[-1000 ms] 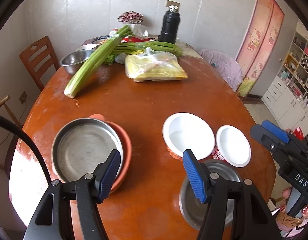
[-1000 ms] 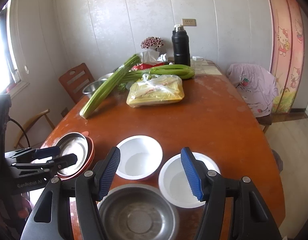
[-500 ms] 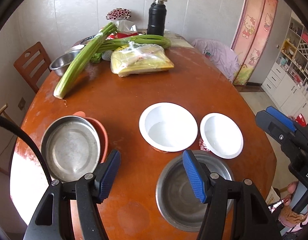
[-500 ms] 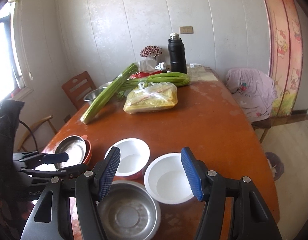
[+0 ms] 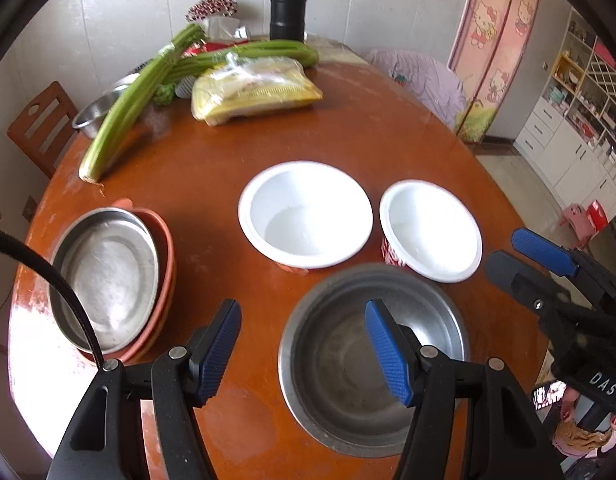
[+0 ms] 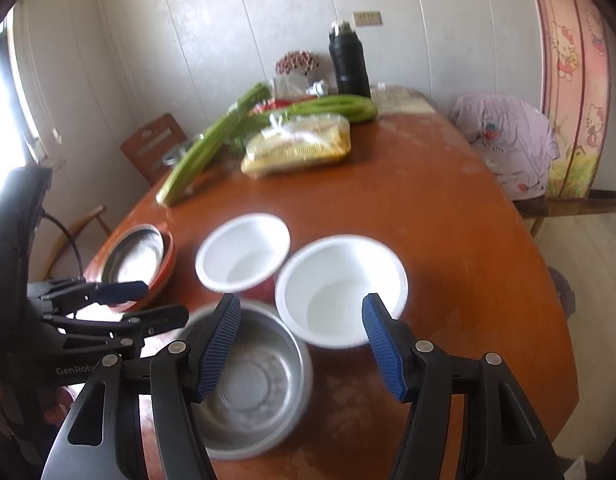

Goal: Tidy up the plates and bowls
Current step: 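Move the right gripper to the rim of the deep steel bowl, then close the right gripper on the steel bowl rim and lift it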

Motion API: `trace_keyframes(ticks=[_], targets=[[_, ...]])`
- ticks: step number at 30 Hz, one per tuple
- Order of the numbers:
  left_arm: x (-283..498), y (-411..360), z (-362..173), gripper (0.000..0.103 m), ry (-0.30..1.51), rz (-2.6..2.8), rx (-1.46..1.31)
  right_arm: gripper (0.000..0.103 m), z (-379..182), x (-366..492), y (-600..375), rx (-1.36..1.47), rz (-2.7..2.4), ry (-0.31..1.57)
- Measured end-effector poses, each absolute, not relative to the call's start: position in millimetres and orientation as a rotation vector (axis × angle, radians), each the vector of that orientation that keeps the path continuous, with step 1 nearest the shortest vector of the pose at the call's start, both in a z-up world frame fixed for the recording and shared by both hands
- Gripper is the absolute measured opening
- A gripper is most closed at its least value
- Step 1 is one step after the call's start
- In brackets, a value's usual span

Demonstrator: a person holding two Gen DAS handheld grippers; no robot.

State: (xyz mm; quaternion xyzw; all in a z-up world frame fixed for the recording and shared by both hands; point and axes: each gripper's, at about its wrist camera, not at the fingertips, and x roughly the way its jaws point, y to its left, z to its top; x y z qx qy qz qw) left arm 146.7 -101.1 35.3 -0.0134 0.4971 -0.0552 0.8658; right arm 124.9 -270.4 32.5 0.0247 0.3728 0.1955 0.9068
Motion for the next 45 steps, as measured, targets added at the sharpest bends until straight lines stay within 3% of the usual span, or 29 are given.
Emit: trace_keyframes(ticks=[16,21,24,29,45], targets=[[149,-92,-11,0.064,1.149,-0.122,-0.068,0.064,-35,119,-255,-0.001,0.384,0.936],[152,-97,-19,0.064,1.146,-0.169,-0.050,0.051,-45,120,-251,0.023,0.372,0.942],[155,-101,-24,0.064,1.151,-0.178,-0.043,0.046,-46,118,-244,-0.005,0.373,0.939],[151,-111,-30,0.052,1.173,-0.227,-0.043,0.045,-43,113,-238,-0.008,0.405,0.937],[109,-88,-1,0.052,1.111,-0.183,-0.049,0.046,-15,76,-215,-0.043,0.458,0.889]])
